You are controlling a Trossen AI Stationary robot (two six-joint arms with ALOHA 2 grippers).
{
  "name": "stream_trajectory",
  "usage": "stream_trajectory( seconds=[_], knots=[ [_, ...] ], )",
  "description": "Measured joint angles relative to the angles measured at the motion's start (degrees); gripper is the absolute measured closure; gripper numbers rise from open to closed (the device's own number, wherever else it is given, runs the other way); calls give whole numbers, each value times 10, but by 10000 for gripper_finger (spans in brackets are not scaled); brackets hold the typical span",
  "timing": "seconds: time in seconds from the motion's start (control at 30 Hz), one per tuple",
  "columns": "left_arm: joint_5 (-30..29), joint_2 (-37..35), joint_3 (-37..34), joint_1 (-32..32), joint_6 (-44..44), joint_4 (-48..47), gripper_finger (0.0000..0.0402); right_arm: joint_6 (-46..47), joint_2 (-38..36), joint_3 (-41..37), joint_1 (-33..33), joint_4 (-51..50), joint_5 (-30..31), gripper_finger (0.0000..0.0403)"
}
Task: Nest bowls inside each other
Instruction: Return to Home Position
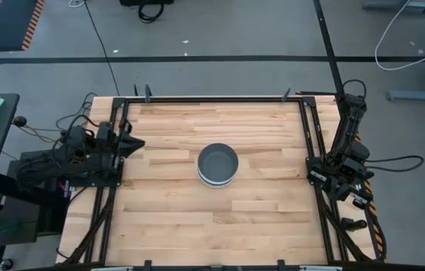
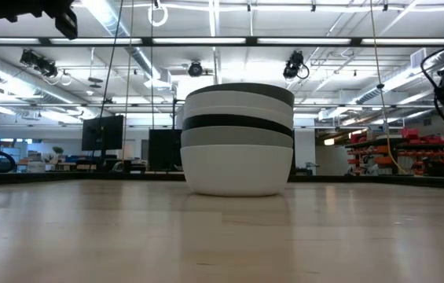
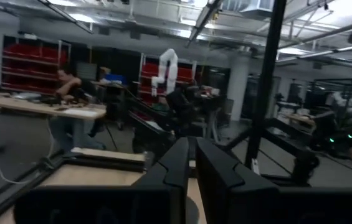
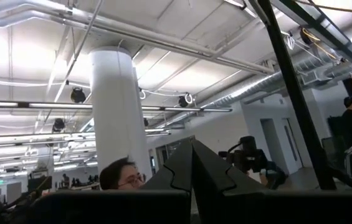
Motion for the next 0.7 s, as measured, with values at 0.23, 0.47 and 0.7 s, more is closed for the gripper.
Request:
stream_trajectory(
  seconds=[0.23, 0.47, 0.7],
  knots=[
    [-3, -21, 0, 31, 0, 2, 376, -18, -26, -2, 0, -17, 0, 391],
    [-9, -50, 0, 60, -3, 1, 372, -35, -65, -2, 0, -35, -2, 391],
    [-9, -55, 0, 71, -3, -24, 365, -40, -124, -2, 0, -91, -2, 391]
  ],
)
